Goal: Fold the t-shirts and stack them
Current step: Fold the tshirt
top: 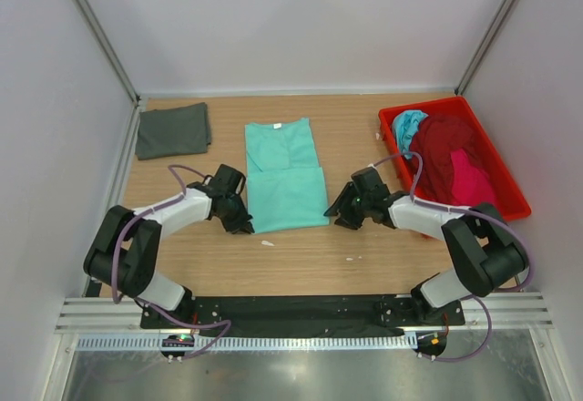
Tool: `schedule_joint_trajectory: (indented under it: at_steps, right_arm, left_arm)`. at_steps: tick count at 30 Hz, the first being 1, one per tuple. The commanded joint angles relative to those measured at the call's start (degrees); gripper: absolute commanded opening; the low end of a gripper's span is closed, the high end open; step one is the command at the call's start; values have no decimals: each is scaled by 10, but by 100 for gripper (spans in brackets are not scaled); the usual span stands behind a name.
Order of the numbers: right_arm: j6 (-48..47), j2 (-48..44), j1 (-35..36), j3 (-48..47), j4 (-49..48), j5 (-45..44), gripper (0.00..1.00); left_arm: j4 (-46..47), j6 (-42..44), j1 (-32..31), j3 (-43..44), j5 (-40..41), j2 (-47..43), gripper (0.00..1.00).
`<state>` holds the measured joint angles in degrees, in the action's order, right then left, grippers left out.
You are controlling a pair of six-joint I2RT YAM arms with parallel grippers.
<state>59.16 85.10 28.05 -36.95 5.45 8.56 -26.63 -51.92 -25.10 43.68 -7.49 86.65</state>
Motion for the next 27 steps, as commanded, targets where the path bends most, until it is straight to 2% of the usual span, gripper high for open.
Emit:
schedule_joint_trajectory:
  at_steps: [1, 3, 6, 10, 18, 27]
  right_arm:
    - [11, -14, 16, 3, -27, -17, 48]
    - [15, -14, 25, 9, -33, -21, 47]
    - [25, -16, 40, 20, -44, -27, 46]
    - [36, -21, 51, 28, -49, -37, 46]
    - [35, -27, 58, 37, -49, -69, 35]
    - [36, -19, 70, 49, -71, -83, 28]
  left_arm:
    - [-19, 1, 1, -4, 19, -26, 15]
    - [-27, 2, 1, 2, 23, -32, 18]
    - [-52, -8, 1, 4, 48, -52, 31]
    - [-13, -62, 1, -33, 50, -103, 42]
    - [47, -119, 0, -79, 18, -102, 44]
    - [86, -156, -8, -108, 30, -91, 45]
